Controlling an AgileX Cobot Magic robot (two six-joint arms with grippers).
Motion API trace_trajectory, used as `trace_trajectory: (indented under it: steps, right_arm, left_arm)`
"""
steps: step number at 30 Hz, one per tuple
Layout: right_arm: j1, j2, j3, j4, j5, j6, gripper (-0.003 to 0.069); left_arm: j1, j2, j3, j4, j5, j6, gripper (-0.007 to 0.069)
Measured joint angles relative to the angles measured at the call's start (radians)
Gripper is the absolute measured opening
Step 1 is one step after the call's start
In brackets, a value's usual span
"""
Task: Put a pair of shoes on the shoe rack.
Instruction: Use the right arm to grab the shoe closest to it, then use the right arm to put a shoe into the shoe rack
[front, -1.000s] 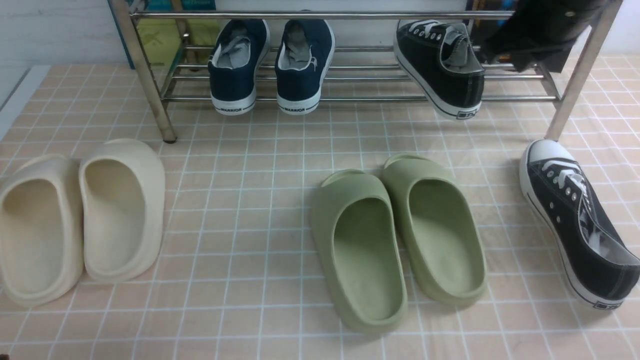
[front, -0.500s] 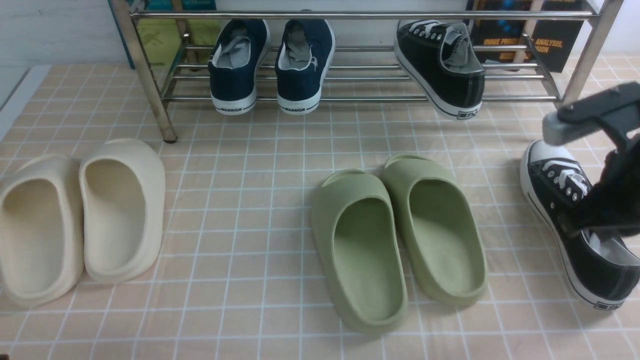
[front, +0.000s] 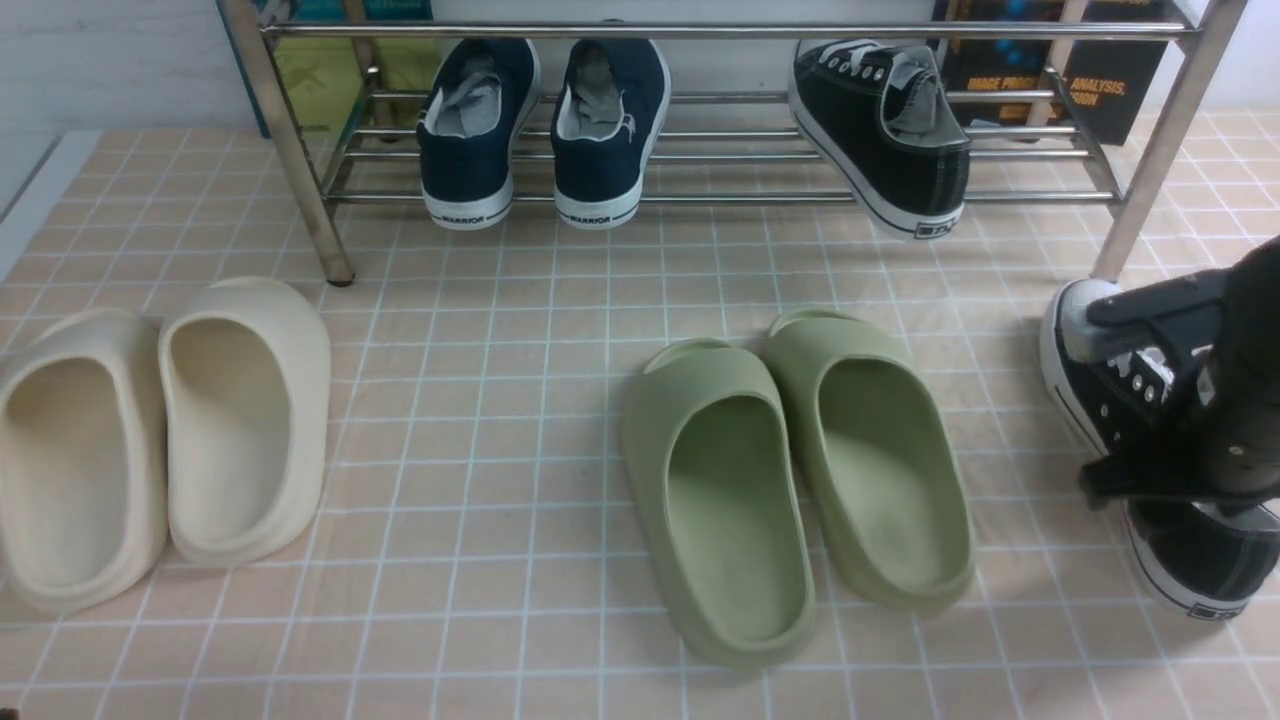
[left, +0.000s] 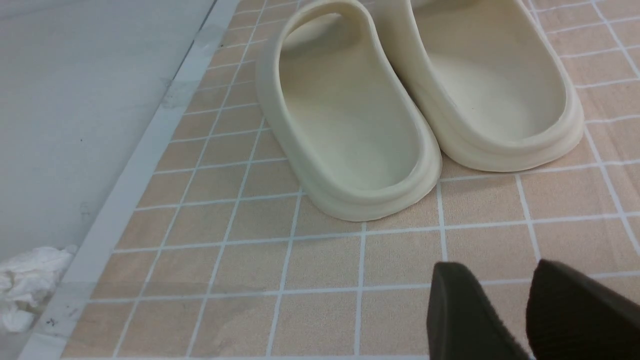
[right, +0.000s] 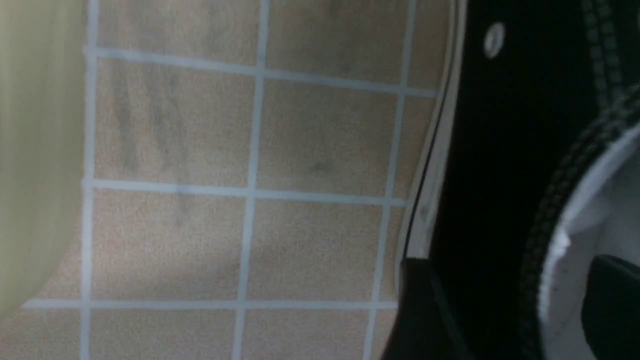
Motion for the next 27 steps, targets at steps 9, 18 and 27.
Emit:
trace_trajectory:
  steps: [9,18,27]
  right_arm:
    - [0.0,0.007,-0.018,0.116,0.028,-0.149,0.0012]
    - [0.001,-0.126,-0.169,0.162,0.129,-0.273,0.0006]
    - [0.001,-0.009,-0.364,0.134,0.14,-0.295,0.0006]
  left_arm:
    - [0.0,0.0,0.0,0.0,0.0,0.0,0.0237]
    - [0.0,0.0,0.0,0.0,0.0,0.0,0.0238]
    - [0.0,0.0,0.0,0.0,0.0,0.0,0.0238]
